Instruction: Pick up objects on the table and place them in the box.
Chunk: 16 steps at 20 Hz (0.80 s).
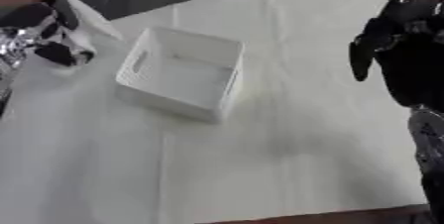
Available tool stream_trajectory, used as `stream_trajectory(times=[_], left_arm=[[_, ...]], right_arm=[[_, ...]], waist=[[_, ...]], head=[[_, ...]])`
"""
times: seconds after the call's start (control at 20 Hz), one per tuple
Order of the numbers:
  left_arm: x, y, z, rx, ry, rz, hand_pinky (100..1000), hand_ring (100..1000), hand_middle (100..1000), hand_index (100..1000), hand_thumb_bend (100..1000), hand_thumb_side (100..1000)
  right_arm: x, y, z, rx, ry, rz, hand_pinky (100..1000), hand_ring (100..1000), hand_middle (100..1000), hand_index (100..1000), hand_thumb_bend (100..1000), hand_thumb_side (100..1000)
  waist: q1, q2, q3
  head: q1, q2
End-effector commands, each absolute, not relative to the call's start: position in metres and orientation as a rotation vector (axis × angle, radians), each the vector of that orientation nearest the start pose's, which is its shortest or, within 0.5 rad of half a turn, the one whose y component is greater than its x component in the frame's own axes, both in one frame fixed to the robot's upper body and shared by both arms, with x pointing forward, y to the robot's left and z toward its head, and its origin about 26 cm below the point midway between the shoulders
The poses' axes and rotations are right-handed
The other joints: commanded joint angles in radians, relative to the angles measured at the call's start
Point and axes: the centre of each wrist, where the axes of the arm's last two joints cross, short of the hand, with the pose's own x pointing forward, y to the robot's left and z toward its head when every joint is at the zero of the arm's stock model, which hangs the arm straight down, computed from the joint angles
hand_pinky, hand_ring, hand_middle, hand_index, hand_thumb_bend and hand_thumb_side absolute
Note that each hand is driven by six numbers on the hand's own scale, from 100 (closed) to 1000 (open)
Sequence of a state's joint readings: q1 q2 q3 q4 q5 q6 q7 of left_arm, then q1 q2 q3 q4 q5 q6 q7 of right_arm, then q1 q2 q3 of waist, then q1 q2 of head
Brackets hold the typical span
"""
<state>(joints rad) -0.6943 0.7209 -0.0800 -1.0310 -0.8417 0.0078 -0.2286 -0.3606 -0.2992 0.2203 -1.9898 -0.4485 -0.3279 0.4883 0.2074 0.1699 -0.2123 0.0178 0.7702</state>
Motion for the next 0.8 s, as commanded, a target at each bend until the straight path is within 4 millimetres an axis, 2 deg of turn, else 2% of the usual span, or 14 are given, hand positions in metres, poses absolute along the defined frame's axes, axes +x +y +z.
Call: stream_trajectory(times=[0.05, 0.25, 0.45, 0.8], left_arm=[[0.409, 0.431, 0.223, 1.238, -1.217, -1.125, 100, 100, 100, 220, 100, 100], [0.4, 0.421, 0.247, 1.257, -1.291, -1.161, 100, 100, 100, 220, 100, 100], [0.395, 0.408, 0.261, 1.249, -1.354, -1.195, 100, 102, 100, 223, 100, 100], [0.387, 0.374, 0.27, 1.182, -1.542, -1.32, 100, 119, 110, 236, 127, 100]], right_arm=[[0.298, -0.199, 0.199, -1.085, 3.195, -1.141, 245, 411, 510, 723, 100, 817], [0.298, -0.199, 0.199, -1.082, 3.195, -1.142, 245, 411, 511, 724, 100, 817], [0.298, -0.199, 0.199, -1.085, 3.194, -1.141, 246, 412, 511, 724, 100, 817], [0.298, -0.199, 0.199, -1.092, 3.198, -1.136, 248, 412, 512, 725, 100, 817]], waist=[[-0.005, -0.014, 0.006], [-0.006, -0.014, 0.008], [-0.006, -0.016, 0.005], [-0.002, -0.021, -0.005]], head=[[-0.012, 0.0], [-0.014, 0.0], [-0.012, 0.0], [-0.011, 0.0]])
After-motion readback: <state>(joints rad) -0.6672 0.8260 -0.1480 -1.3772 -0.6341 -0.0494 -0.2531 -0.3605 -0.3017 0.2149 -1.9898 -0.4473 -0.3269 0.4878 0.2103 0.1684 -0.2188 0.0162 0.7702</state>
